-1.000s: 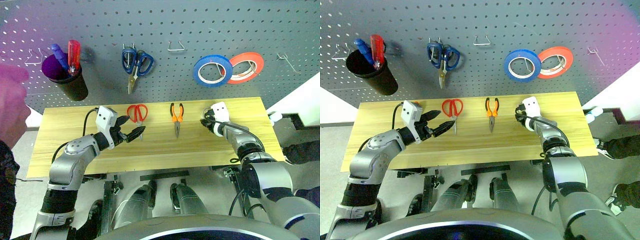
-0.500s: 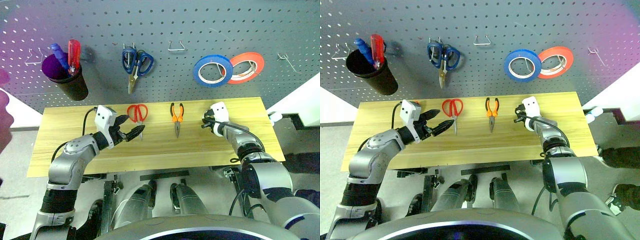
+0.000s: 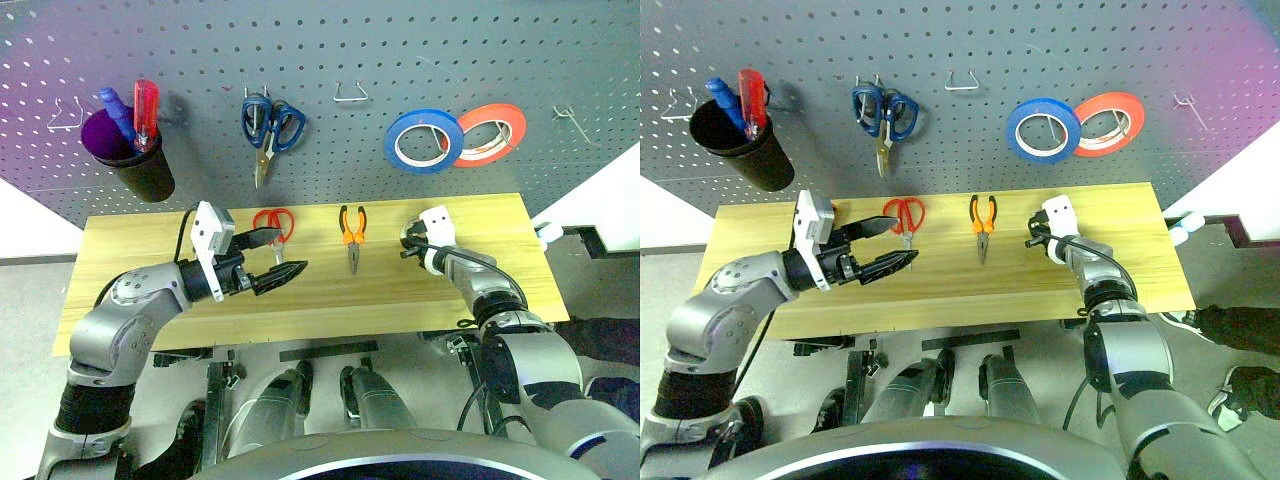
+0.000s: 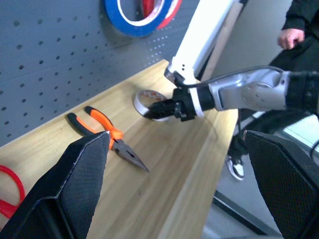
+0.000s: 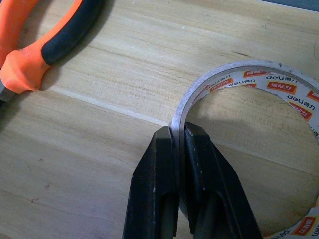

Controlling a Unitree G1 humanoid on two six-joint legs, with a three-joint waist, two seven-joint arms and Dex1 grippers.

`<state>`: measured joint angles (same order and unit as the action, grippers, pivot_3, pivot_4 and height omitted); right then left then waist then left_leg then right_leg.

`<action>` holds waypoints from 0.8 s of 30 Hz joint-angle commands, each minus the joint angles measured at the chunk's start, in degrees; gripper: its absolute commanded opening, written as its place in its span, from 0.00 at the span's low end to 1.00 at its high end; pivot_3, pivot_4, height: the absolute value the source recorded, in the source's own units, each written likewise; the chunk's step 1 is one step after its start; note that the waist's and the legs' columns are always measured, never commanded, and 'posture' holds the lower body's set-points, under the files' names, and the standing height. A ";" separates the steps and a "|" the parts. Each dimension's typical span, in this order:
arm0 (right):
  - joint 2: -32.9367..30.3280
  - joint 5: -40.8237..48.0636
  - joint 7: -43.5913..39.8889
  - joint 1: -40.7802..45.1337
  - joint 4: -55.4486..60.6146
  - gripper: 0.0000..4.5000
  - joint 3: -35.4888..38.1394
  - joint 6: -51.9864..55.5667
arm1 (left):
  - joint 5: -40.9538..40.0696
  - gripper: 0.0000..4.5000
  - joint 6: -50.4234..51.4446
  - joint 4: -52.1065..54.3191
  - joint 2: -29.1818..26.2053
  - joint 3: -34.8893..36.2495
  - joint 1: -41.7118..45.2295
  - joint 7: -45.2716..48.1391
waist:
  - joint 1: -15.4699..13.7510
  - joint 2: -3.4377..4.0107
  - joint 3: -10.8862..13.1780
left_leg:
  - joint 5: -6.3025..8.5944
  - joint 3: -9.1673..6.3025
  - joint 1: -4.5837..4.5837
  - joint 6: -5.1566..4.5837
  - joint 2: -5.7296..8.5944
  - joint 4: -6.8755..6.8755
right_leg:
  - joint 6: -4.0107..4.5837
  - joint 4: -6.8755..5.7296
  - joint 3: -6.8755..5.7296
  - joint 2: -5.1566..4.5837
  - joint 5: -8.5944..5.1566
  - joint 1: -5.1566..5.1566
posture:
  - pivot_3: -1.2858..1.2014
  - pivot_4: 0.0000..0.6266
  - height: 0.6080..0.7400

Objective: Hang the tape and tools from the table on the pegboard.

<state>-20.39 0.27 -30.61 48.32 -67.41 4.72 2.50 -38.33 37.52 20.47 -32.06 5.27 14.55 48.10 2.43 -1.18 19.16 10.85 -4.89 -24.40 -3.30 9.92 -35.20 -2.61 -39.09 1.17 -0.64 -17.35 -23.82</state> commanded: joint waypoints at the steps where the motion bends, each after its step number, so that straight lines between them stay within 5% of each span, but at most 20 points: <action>1: -1.60 1.18 -0.42 -0.29 1.55 0.01 1.21 0.58 | -2.56 1.00 0.47 2.88 -1.17 0.26 0.82 1.71 | 0.00 0.00 0.00 | 0.00 0.00 0.00 0.00 0.00 0.00 | 0.00 0.00 0.00 0.00 0.00 0.00 | 0.51 0.49 1.00; 24: -7.48 12.10 -2.13 -9.79 21.39 0.01 10.43 7.50 | 1.39 1.00 -6.37 -4.62 3.42 -3.73 6.44 3.60 | 0.16 0.07 -0.21 | -0.10 0.02 -0.03 -0.02 -0.02 -0.08 | 0.00 -0.03 -0.12 -0.01 0.02 0.00 | 0.47 0.40 1.00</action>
<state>-26.17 10.37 -33.20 39.89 -50.34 12.72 9.21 -36.83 32.21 15.02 -28.97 1.27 20.45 51.75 2.59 -1.11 18.95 10.74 -4.87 -24.43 -3.32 9.90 -35.28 -2.61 -39.11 1.06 -0.65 -17.33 -23.82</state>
